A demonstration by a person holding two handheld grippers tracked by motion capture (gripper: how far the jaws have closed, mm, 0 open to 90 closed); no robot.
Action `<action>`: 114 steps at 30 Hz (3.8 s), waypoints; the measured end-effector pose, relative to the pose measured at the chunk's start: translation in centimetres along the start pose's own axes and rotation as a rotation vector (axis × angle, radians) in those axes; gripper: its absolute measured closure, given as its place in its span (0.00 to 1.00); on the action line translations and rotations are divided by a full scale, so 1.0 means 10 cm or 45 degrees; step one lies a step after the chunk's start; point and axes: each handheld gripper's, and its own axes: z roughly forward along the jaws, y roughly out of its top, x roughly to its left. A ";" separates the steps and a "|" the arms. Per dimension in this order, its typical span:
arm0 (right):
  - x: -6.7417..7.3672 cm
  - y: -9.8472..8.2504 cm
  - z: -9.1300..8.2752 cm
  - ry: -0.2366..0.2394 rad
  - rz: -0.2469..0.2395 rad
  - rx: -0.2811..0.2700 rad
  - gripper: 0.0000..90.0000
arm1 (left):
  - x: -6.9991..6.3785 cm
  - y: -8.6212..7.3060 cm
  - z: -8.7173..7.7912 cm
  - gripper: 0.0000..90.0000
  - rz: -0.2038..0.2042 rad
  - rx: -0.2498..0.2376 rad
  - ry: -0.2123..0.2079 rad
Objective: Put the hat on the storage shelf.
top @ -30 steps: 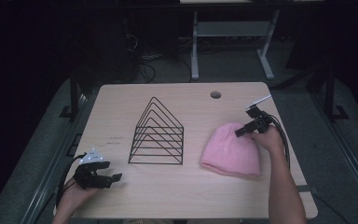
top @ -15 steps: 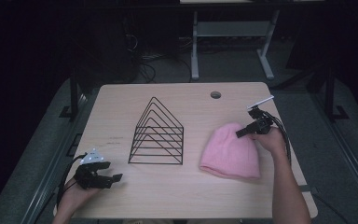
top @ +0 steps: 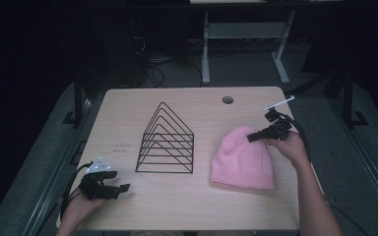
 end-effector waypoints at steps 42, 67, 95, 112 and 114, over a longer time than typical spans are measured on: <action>1.04 0.38 -1.07 -0.043 -0.363 -0.176 0.83 | 0.10 0.39 -0.36 0.27 0.067 -0.047 -0.135; 1.50 0.82 -1.48 -0.034 -0.480 -0.244 0.83 | -0.07 1.09 -0.72 0.27 0.216 -0.057 -0.283; 2.40 1.55 -1.35 0.067 -0.689 -0.259 0.83 | -0.33 1.86 -0.87 0.27 0.364 -0.118 -0.369; 2.75 1.79 -1.16 0.135 -0.764 -0.258 0.83 | -0.27 2.04 -0.83 0.31 0.329 -0.141 -0.372; 2.79 1.82 -1.12 0.145 -0.793 -0.260 0.83 | -0.26 2.06 -0.83 0.33 0.318 -0.145 -0.390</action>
